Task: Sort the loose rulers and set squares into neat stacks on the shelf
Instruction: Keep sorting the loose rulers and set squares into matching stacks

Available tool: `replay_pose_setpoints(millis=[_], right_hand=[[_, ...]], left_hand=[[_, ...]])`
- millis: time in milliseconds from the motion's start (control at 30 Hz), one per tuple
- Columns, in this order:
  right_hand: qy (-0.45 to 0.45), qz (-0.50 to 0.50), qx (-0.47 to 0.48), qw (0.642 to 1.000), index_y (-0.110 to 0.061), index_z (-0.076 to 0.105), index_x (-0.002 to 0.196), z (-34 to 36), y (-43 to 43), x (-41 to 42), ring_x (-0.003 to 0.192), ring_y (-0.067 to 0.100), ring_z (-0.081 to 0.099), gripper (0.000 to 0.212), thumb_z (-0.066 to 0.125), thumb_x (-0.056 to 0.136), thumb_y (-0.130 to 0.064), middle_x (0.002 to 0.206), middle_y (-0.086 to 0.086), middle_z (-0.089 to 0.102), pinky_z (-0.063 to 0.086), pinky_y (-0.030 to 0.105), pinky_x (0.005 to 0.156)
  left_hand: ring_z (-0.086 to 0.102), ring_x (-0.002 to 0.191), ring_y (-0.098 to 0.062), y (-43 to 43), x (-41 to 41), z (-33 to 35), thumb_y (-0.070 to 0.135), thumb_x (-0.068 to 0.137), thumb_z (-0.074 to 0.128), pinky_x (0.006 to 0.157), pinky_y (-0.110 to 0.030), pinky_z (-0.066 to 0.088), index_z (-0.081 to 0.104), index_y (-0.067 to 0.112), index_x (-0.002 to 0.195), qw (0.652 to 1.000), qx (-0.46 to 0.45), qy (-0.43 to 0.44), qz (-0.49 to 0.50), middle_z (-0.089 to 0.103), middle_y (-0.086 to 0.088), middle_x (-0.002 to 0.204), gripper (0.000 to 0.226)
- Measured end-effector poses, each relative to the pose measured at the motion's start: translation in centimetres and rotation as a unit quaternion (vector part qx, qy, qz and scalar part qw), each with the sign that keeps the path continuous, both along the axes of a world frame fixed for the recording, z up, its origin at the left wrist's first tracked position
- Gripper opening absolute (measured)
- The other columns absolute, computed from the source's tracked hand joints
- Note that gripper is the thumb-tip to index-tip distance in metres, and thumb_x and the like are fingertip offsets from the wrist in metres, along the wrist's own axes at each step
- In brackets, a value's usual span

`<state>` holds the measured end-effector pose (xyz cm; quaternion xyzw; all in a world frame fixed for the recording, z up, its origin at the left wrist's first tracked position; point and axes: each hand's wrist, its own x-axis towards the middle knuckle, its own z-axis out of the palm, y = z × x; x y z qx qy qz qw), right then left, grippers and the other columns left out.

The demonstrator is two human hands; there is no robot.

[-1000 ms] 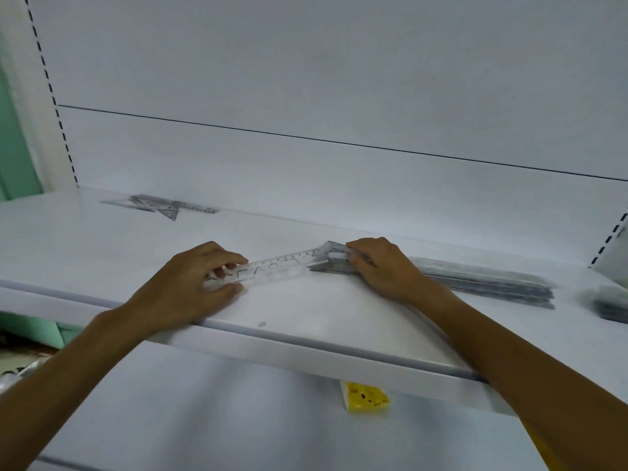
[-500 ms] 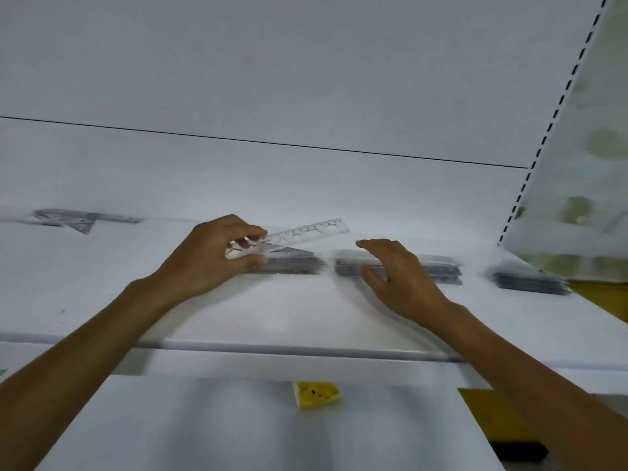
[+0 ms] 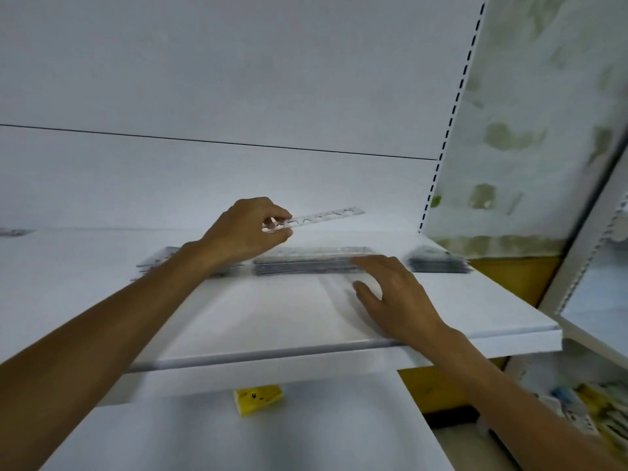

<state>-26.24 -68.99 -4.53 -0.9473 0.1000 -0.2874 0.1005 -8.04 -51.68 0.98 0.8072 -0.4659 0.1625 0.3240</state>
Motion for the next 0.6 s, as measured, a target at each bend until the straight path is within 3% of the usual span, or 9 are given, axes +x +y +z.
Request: replay_pose_setpoints(millis=[167,433,600], right_hand=[[0.077,0.043,-0.012,0.996,-0.026,0.059,0.119,-1.1,0.3,-0.1,0.115,0.018,0.049,0.030,0.048,0.092,-0.033,0.123,-0.005,0.059,0.037,0.030,0.096],[0.077,0.042,-0.009,0.996,-0.026,0.063,0.113,-0.9,0.4,-0.1,0.109,0.018,0.050,0.027,0.048,0.091,-0.032,0.116,-0.006,0.061,0.040,0.034,0.092],[0.076,0.042,-0.001,0.996,-0.026,0.063,0.112,-1.0,0.3,0.0,0.109,0.017,0.049,0.026,0.047,0.092,-0.031,0.115,-0.007,0.061,0.040,0.034,0.092]], left_hand=[[0.057,0.085,-0.010,-1.8,0.2,-0.4,0.027,0.082,0.064,0.081,-0.035,0.050,0.068,0.022,0.104,1.000,0.022,0.016,-0.005,0.062,0.006,0.096,0.023],[0.055,0.082,-0.003,-3.0,1.2,-1.7,0.028,0.082,0.067,0.076,-0.017,0.039,0.066,0.020,0.108,0.998,0.046,0.047,-0.025,0.062,0.006,0.099,0.027],[0.057,0.089,-0.007,-3.6,1.5,-1.6,0.030,0.080,0.070,0.079,-0.018,0.038,0.066,0.026,0.109,0.995,0.066,0.055,-0.047,0.062,0.008,0.102,0.030]])
